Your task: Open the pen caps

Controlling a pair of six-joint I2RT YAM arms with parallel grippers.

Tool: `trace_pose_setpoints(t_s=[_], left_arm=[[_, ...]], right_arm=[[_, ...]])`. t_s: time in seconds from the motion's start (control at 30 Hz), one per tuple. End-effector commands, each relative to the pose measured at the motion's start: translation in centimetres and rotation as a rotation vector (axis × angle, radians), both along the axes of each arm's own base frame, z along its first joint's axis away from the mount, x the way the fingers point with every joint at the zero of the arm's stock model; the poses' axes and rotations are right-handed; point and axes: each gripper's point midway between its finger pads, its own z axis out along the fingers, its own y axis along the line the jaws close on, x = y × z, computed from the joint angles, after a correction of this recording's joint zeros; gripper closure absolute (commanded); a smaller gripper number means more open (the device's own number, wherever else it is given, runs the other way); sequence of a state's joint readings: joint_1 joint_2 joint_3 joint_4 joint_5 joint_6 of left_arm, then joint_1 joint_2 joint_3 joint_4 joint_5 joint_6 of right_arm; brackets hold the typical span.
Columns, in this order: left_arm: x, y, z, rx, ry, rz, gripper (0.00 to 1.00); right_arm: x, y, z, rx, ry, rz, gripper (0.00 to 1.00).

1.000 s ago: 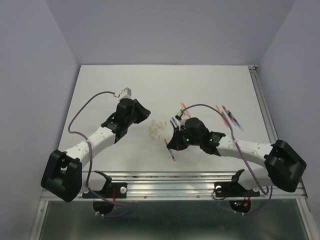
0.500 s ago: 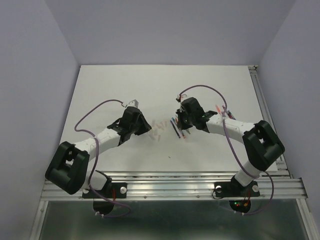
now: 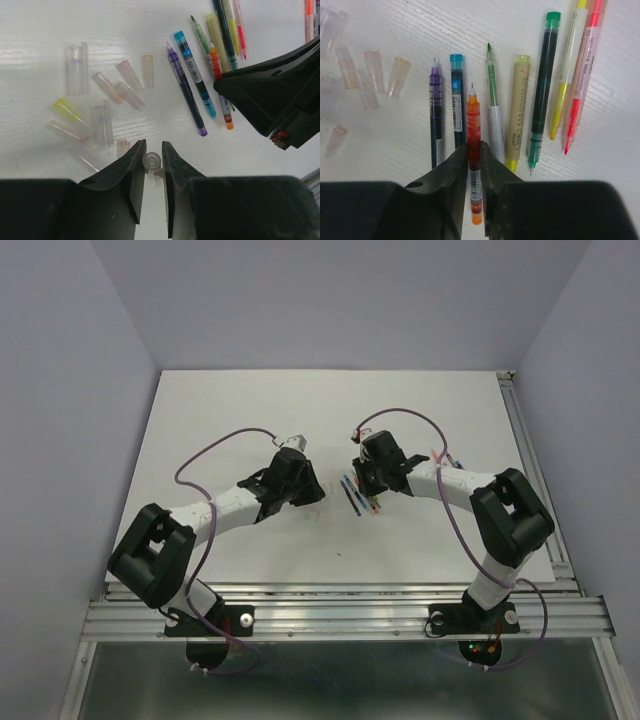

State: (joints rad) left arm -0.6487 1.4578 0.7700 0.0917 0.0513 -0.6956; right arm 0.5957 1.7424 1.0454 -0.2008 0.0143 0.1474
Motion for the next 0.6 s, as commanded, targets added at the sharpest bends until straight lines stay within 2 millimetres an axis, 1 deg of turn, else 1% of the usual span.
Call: trace_pose_setpoints(t_s=[0.0,0.03,0.17,0.27,0.33,0.37,0.4,0.43,0.47,0.5,0.53,0.57], left_arm=[[1.0,-1.5,1.3,0.004,-0.045,-0.033,0.69],[1.0,-1.6,1.3,0.008,-0.044,-0.036,0.69],[0.9,-2.3,1.3,0.014,-0.046,-0.048,0.67],[0.8,-2.7,1.3,0.017,-0.046,-0.057,0.65],[0.7,-2.8,1.1,0.02,-0.041,-0.063,0.65],[0.6,-2.8,1.0,0.024,-0.038,-0.066,0.65],[0.6,-2.9,0.8,0.028,-0.034,-0.068,0.65],[0.5,-3.1,0.7,0.03,-0.031,-0.075,0.65],[0.4,-3.1,0.6,0.033,-0.028,-0.078,0.65],[0.4,-3.1,0.4,0.037,-0.024,-0.077,0.65],[0.4,-3.2,0.3,0.04,-0.022,-0.078,0.65],[0.3,-3.2,0.3,0.043,-0.02,-0.078,0.65]], right_arm=[[1.8,1.0,2.2,0.036,-0.059,0.009,0.7],[1.6,1.4,2.3,0.053,-0.048,0.025,0.68],[1.8,1.3,3.0,0.062,-0.049,0.019,0.64],[1.7,1.6,4.4,0.098,-0.069,0.021,0.61],[1.6,1.6,5.8,0.126,-0.095,0.011,0.59],[1.6,1.5,6.2,0.144,-0.101,-0.006,0.57],[1.5,1.1,7.3,0.154,-0.128,-0.027,0.55],[1.6,1.0,7.8,0.175,-0.135,-0.06,0.49],[1.7,0.6,8.4,0.183,-0.15,-0.084,0.48],[2.1,-0.3,8.9,0.172,-0.176,-0.132,0.46],[2.1,-0.7,9.3,0.175,-0.188,-0.163,0.42],[2.3,-1.8,10.4,0.18,-0.221,-0.232,0.38]])
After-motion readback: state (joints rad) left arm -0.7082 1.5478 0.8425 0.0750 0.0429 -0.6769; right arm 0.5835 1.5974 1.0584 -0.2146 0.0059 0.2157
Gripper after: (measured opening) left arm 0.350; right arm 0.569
